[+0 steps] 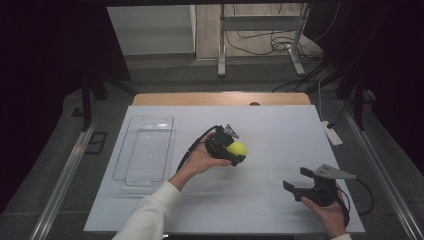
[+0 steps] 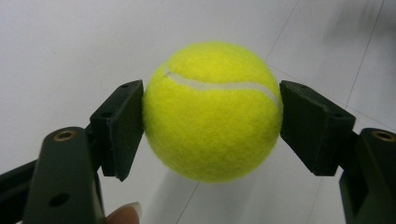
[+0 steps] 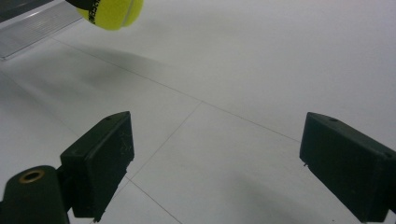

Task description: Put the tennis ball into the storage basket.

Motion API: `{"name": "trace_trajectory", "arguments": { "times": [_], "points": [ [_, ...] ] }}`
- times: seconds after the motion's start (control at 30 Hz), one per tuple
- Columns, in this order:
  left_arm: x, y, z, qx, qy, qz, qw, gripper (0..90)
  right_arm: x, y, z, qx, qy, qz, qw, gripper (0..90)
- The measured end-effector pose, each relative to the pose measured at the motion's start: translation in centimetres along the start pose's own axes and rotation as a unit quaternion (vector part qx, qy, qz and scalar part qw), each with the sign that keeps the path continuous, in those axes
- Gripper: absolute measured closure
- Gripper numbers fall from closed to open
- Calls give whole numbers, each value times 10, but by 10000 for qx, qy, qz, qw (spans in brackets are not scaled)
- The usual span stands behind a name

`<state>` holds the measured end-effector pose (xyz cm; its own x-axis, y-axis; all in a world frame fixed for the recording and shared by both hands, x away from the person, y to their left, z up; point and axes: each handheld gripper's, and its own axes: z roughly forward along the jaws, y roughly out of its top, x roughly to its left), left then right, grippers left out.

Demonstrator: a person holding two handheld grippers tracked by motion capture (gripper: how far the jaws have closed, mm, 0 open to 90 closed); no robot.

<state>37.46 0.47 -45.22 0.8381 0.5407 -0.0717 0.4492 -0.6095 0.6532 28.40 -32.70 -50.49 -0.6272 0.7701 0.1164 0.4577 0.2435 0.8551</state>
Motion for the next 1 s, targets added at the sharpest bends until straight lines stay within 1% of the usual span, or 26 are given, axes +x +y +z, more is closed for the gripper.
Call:
{"name": "trace_trajectory", "arguments": {
  "times": [0.3, 0.87, 0.93, 1.0],
  "points": [
    [0, 0, -7, -94, 33, 3, 10000, 269, 0, 0, 0, 2, -5, -4, 10000, 101],
    [3, 0, -26, -349, 141, -39, 9993, 269, 0, 0, 0, 3, -11, -12, 10000, 102],
    [3, 0, -28, -401, 151, -74, 9991, 269, 0, 0, 0, 5, -14, -15, 10000, 102],
    [4, 0, -29, -398, 165, -60, 9991, 269, 0, 0, 0, 4, -15, -13, 10000, 102]
  ]
}}
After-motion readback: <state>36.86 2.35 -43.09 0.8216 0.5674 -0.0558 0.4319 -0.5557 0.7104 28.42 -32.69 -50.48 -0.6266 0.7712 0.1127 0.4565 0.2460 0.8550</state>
